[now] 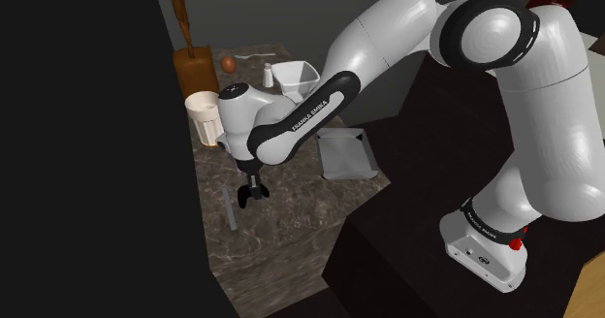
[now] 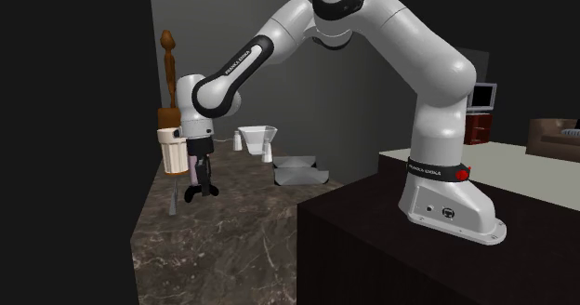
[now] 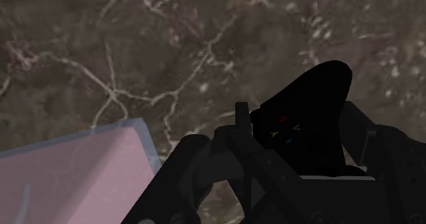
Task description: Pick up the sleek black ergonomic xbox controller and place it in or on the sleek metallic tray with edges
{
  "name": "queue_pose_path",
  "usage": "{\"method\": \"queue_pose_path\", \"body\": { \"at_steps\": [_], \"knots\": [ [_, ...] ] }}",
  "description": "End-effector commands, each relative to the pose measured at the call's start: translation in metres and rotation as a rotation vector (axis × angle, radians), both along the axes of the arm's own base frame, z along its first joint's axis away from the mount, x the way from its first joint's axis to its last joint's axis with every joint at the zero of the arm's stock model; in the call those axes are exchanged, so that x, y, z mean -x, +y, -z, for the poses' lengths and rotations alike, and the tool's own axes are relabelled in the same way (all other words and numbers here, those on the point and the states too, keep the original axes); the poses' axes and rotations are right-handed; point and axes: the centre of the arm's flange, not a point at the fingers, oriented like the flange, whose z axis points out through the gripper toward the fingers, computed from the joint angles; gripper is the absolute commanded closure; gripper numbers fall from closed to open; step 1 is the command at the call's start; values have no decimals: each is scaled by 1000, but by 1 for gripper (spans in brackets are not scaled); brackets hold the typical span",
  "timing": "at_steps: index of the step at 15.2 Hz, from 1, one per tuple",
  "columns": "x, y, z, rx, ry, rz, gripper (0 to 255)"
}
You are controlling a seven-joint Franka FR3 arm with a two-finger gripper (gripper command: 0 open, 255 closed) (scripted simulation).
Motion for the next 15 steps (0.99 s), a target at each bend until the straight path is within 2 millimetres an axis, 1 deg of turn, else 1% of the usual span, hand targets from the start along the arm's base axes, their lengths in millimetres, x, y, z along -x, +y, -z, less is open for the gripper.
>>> {"method": "queue_pose_path", "body": {
  "at_steps": [1, 4, 15],
  "knots": [
    [0, 0, 0, 0, 0, 0, 255],
    [0, 0, 0, 0, 0, 0, 255],
    [0, 0, -58, 0, 0, 0, 255]
  ]
}}
